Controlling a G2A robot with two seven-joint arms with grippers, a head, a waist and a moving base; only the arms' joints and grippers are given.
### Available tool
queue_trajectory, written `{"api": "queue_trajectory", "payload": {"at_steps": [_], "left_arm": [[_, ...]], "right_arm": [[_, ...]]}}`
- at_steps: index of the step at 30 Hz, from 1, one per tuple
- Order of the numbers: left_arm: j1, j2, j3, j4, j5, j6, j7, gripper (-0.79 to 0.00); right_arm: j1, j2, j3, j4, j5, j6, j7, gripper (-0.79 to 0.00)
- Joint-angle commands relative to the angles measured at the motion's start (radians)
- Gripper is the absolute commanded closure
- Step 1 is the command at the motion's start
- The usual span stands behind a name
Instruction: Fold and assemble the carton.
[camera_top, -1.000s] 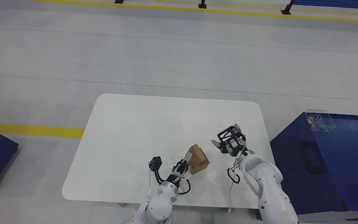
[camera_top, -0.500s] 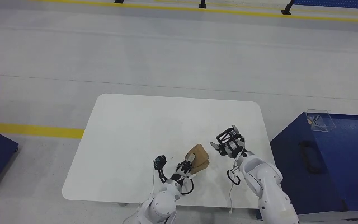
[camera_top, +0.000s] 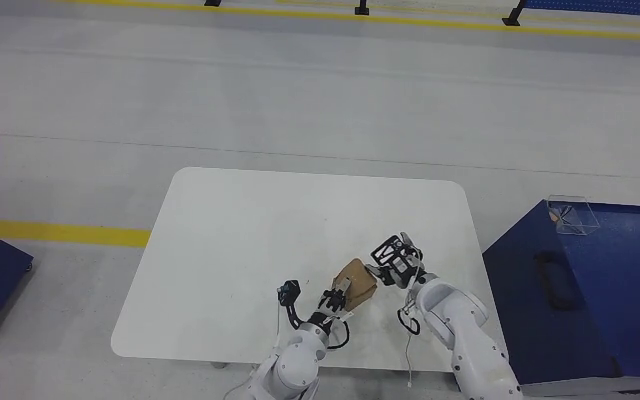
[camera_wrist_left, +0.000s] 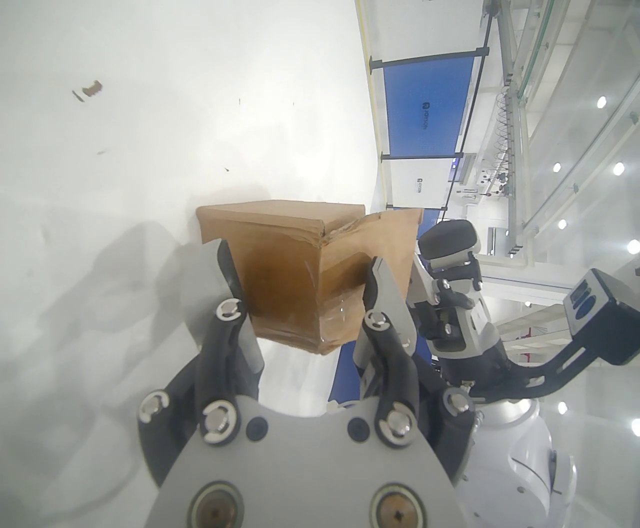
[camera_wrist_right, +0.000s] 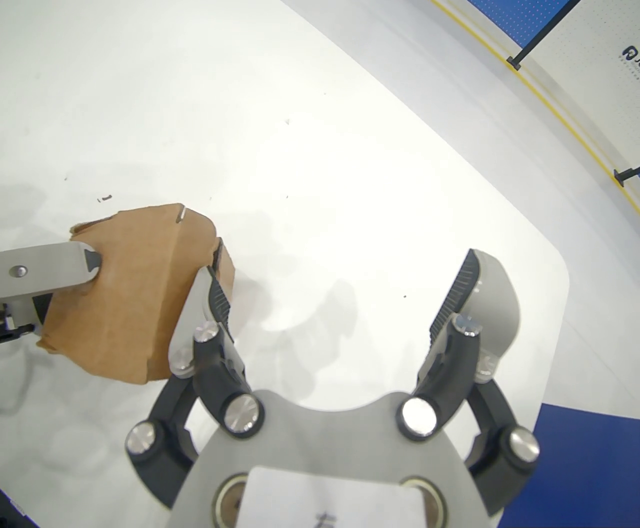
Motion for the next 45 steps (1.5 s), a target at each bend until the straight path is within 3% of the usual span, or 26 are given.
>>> {"api": "queue_trajectory", "payload": {"at_steps": [1, 28, 33, 45], "left_arm": [[0.000, 0.000, 0.001, 0.002, -0.001, -0.002, 0.003, -0.440], [-0.037, -0.008, 0.024, 0.060, -0.012, 0.037, 0.035, -0.437], [-0.032, -0.008, 0.023, 0.056, -0.012, 0.032, 0.035, -0.459], [-0.020, -0.003, 0.012, 0.040, -0.012, 0.024, 0.029, -0.446]], "right_arm": [[0.007, 0.001, -0.003, 0.009, 0.008, -0.007, 0.004, -0.785], [0.052, 0.008, -0.016, 0.055, 0.085, 0.006, 0.015, -0.785], [0.038, 0.015, -0.019, 0.037, 0.068, -0.026, 0.027, -0.785], [0.079, 0.011, -0.060, 0.085, 0.072, 0.015, 0.067, -0.785]]}}
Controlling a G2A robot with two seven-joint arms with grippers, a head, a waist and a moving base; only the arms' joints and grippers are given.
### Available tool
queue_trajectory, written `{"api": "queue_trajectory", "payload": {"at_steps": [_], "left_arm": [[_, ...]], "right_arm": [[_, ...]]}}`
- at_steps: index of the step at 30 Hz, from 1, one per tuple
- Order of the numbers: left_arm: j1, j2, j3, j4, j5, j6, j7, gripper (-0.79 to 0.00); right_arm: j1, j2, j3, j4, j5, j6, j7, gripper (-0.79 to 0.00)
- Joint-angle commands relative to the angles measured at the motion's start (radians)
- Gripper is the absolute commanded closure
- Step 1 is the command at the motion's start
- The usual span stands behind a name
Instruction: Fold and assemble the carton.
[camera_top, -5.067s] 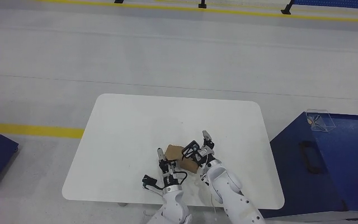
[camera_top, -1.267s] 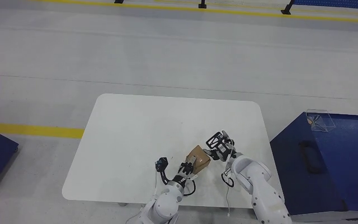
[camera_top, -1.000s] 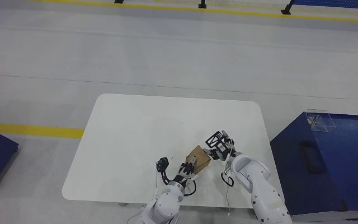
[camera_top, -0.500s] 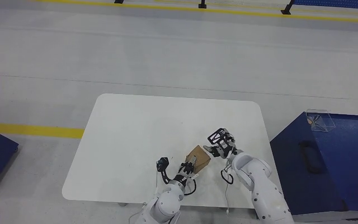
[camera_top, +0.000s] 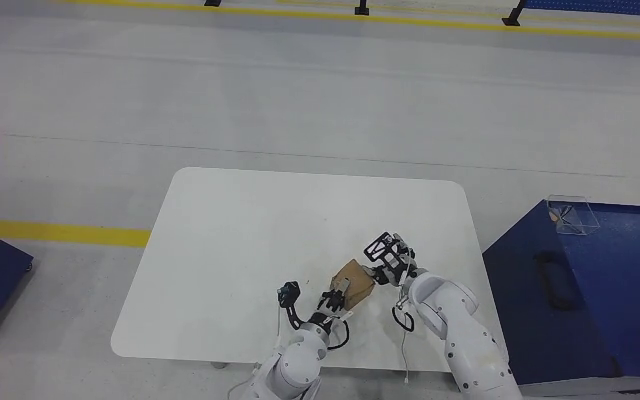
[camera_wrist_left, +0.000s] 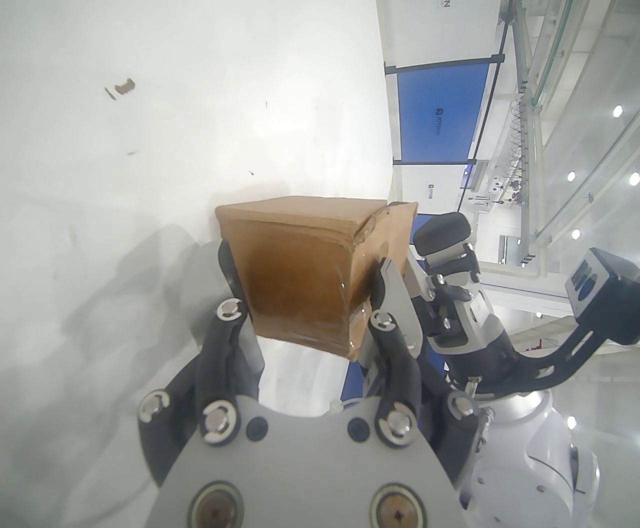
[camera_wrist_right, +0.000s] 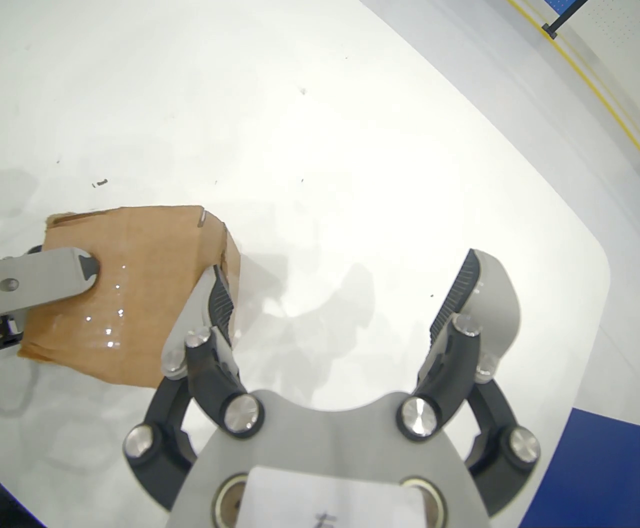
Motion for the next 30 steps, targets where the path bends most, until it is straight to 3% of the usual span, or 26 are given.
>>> {"api": "queue_trajectory", "payload": {"at_steps": [1, 7, 22, 24, 27, 28, 30], "left_arm": [[0.002, 0.001, 0.000, -0.003, 0.002, -0.001, -0.001, -0.437], [0.007, 0.002, -0.001, -0.009, 0.006, -0.003, -0.003, -0.419], [0.011, 0.003, 0.001, -0.014, -0.001, -0.022, 0.003, -0.431], [0.017, 0.005, -0.001, -0.024, 0.006, -0.044, 0.013, -0.483], [0.036, 0.012, -0.002, -0.054, 0.073, -0.094, 0.049, -0.742], [0.047, 0.017, -0.001, -0.068, 0.109, -0.117, 0.055, -0.785], [0.065, 0.031, -0.001, -0.100, 0.223, -0.194, 0.066, -0.785]], "right_arm": [[-0.005, 0.001, 0.008, -0.011, 0.019, 0.009, -0.019, -0.785], [-0.047, 0.011, 0.035, -0.064, 0.041, -0.044, -0.076, -0.785], [0.001, 0.010, -0.009, 0.002, 0.024, -0.008, 0.002, -0.785], [0.001, 0.011, -0.007, -0.002, 0.032, -0.005, -0.010, -0.785], [-0.009, 0.015, 0.012, -0.019, 0.046, -0.003, -0.029, -0.785], [-0.013, 0.016, 0.021, -0.028, 0.048, -0.002, -0.034, -0.785], [-0.021, 0.020, 0.040, -0.038, 0.057, 0.002, -0.037, -0.785]]}}
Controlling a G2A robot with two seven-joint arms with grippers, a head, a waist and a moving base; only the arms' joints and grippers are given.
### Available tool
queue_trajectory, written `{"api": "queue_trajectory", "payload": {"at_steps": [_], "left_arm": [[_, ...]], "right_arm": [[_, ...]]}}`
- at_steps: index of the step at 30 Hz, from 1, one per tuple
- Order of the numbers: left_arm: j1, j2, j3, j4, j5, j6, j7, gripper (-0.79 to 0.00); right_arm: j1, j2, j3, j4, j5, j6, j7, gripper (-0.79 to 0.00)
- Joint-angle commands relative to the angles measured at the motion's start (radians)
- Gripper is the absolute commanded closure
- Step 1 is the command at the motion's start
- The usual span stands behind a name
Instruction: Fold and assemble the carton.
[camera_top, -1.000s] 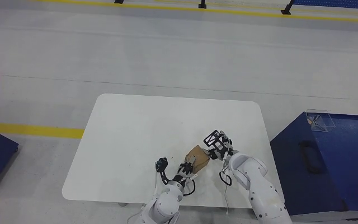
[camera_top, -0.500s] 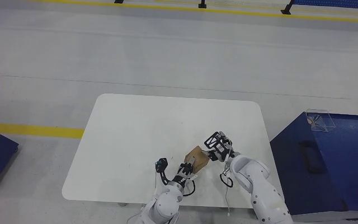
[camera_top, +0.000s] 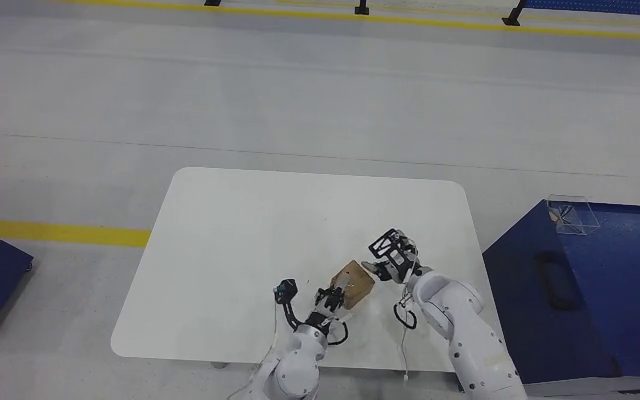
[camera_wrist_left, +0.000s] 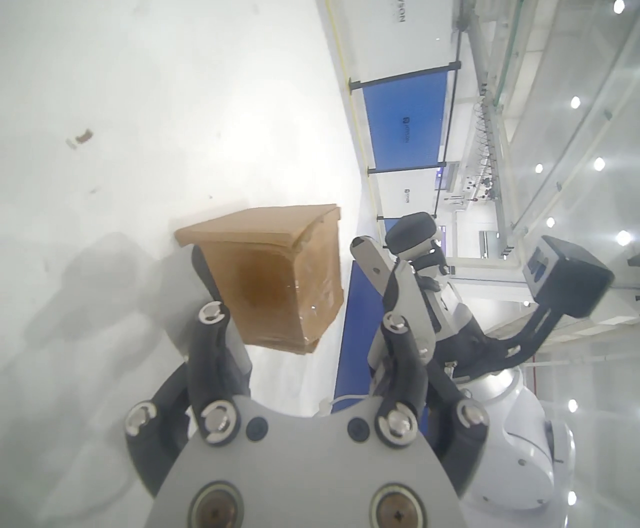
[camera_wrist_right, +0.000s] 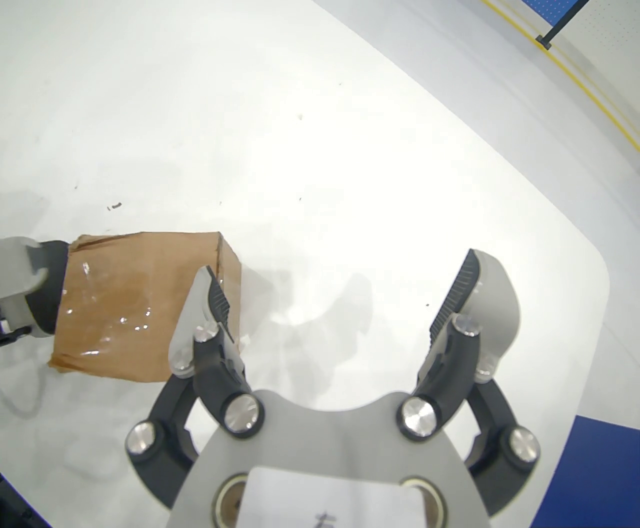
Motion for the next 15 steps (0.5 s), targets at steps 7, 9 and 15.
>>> {"api": "queue_trajectory", "payload": {"at_steps": [7, 9, 15], "left_arm": [[0.027, 0.037, 0.006, -0.039, 0.411, -0.176, 0.094, -0.785], [0.028, 0.035, 0.004, -0.032, 0.383, -0.161, 0.101, -0.785], [0.028, 0.035, 0.004, -0.032, 0.383, -0.161, 0.101, -0.785]], "right_arm": [[0.042, 0.001, 0.017, 0.050, 0.055, 0.016, 0.072, -0.785], [0.063, -0.001, 0.006, 0.075, 0.064, 0.025, 0.092, -0.785], [0.089, -0.006, -0.011, 0.110, 0.087, 0.032, 0.130, -0.785]]}}
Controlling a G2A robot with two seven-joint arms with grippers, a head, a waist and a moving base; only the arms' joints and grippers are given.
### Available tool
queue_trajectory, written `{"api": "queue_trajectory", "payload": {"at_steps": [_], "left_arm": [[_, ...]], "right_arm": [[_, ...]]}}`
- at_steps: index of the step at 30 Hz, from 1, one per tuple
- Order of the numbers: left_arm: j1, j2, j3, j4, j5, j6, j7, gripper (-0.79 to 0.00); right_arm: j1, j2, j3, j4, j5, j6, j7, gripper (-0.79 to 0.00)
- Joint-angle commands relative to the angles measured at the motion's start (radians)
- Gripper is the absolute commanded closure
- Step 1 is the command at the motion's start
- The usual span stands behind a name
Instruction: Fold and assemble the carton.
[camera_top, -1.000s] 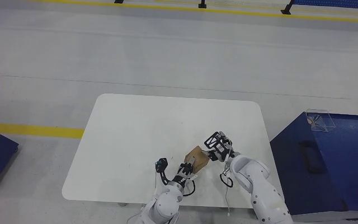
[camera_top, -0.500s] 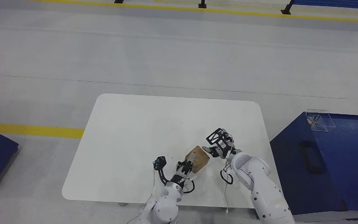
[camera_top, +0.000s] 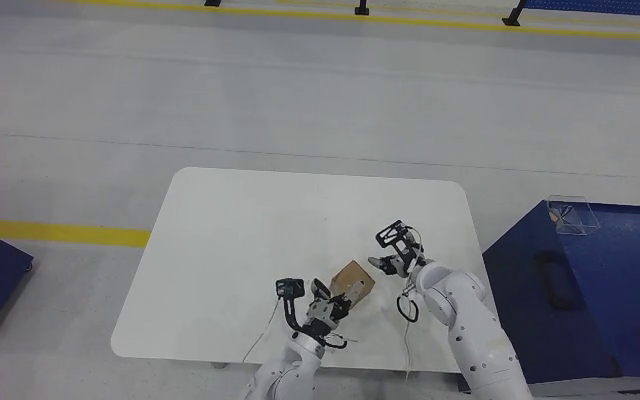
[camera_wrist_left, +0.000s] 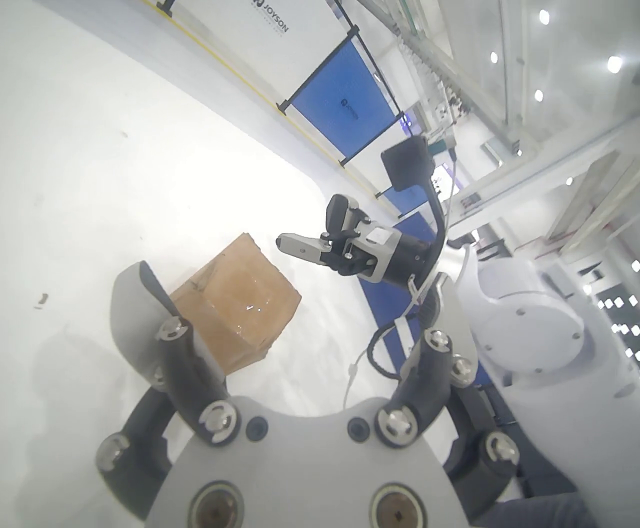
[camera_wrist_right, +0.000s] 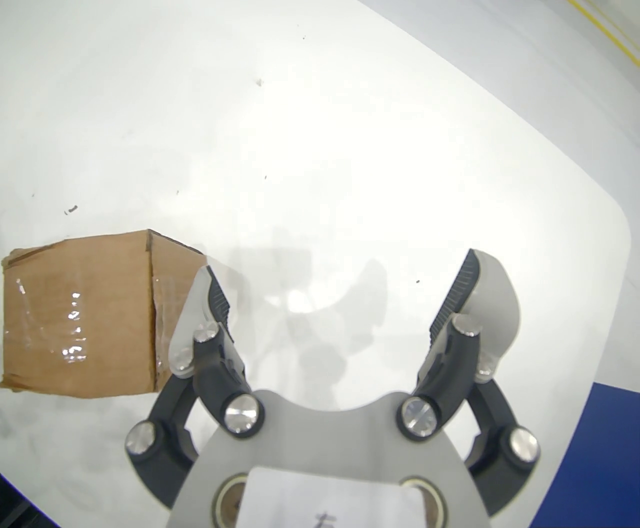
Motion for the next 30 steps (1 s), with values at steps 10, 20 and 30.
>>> {"api": "queue_trajectory", "payload": {"at_steps": [10, 20, 30], "left_arm": [[-0.048, 0.064, 0.006, 0.050, 0.783, 0.046, 0.031, -0.785], [-0.100, 0.067, 0.037, 0.113, 0.895, 0.069, -0.049, -0.785], [-0.156, 0.056, 0.063, 0.184, 0.883, 0.095, -0.060, 0.000]], "right_arm": [[0.017, -0.002, -0.065, 0.025, -0.066, -0.026, -0.040, -0.785], [0.048, -0.012, -0.143, 0.065, -0.111, -0.010, -0.092, -0.785], [0.013, 0.002, -0.081, 0.024, -0.104, 0.009, -0.104, -0.785]]}}
